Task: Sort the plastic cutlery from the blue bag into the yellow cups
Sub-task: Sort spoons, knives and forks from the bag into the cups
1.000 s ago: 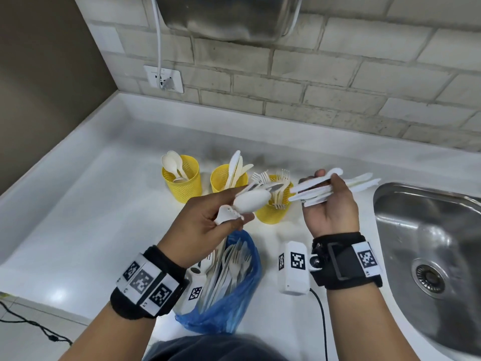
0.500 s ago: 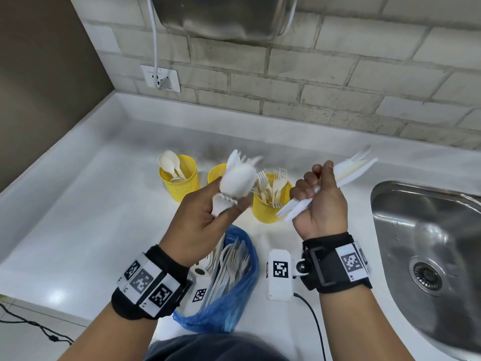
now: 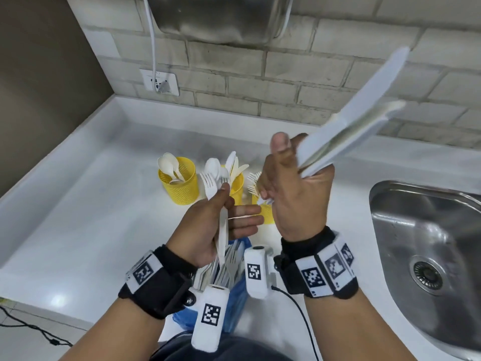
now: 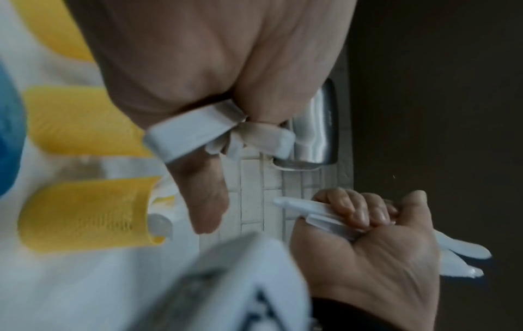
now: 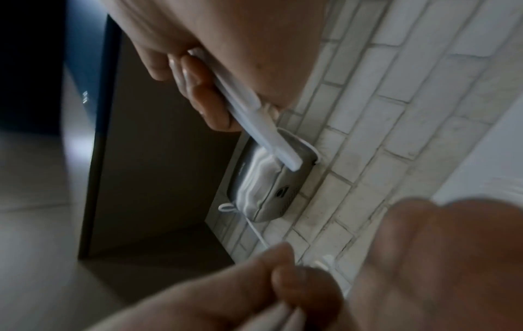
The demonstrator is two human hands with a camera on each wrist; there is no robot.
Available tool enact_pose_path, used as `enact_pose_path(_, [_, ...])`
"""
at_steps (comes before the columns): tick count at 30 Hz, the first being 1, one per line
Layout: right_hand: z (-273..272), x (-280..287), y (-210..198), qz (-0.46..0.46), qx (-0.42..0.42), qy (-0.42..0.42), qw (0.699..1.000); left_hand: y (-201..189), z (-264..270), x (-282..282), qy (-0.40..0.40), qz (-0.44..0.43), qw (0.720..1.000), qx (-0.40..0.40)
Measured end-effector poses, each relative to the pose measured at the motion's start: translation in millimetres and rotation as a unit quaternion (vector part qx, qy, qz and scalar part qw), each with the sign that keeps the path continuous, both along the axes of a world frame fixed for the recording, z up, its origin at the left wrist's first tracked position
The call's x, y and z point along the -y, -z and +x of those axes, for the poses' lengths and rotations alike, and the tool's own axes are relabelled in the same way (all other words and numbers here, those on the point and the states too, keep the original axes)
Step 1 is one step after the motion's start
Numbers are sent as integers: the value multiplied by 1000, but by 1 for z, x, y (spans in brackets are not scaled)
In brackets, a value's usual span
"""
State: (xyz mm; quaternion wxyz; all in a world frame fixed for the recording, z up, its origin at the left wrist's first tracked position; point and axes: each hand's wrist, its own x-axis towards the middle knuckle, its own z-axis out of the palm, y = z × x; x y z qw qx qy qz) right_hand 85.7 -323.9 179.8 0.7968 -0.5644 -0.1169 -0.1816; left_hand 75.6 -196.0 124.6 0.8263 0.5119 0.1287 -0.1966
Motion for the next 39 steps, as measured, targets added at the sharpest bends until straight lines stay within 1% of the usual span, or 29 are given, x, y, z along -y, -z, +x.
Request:
enact_pose_path(2, [-1, -8, 10, -34, -7, -2, 999, 5, 1, 0, 24, -47, 998, -26])
enact_pose_path(4, [-1, -18, 24, -83, -27, -9, 996, 8, 2, -2, 41, -93, 994, -31])
enact_pose_path(6, [-2, -24, 42, -128, -57, -13, 990, 11, 3, -5, 48, -156, 986, -39])
enact_pose_path(8, [-2, -27, 55, -150, -86, -21, 985, 14, 3, -7, 48, -180, 981, -49])
enact_pose_path(11, [-4, -28, 62, -161, -109, -17, 981, 18, 3, -7, 49, -166, 984, -29])
enact_pose_path(14, [-3, -27, 60, -160, -86, -2, 983, 20, 4, -6, 35, -155, 987, -20])
enact_pose_path(18, [-1, -25, 59, -153, -72, -13, 986, 17, 8, -7, 36, -181, 983, -15])
enact_pose_path(21, [1, -25, 59, -170, -73, 7, 983, 23, 12, -10, 18, -167, 985, -36])
enact_pose_path(23, [4, -25, 61, -204, -70, 32, 976, 25, 13, -11, 9, -138, 989, -54])
enact_pose_path(25, [7, -20, 60, -259, -67, 55, 962, 23, 14, -11, -4, -105, 992, -70])
enact_pose_path(27, [10, -12, 59, -309, -76, 69, 945, 22, 13, -13, -19, -85, 994, -66])
enact_pose_path(28, [12, -9, 57, -318, -90, 72, 941, 19, 11, -13, -25, -80, 995, -58])
enact_pose_path(30, [16, -2, 56, -295, -121, 78, 944, 12, 7, -15, -22, -75, 996, -47])
enact_pose_path(34, [24, 13, 51, -165, -188, 127, 960, 9, 7, -22, -27, -66, 997, -32])
enact_pose_path(36, [27, 19, 48, -139, -193, 162, 958, 9, 6, -29, -48, -60, 997, -24])
enact_pose_path(39, [30, 24, 47, -113, -191, 204, 953, 9, 1, -42, -100, -17, 995, -11])
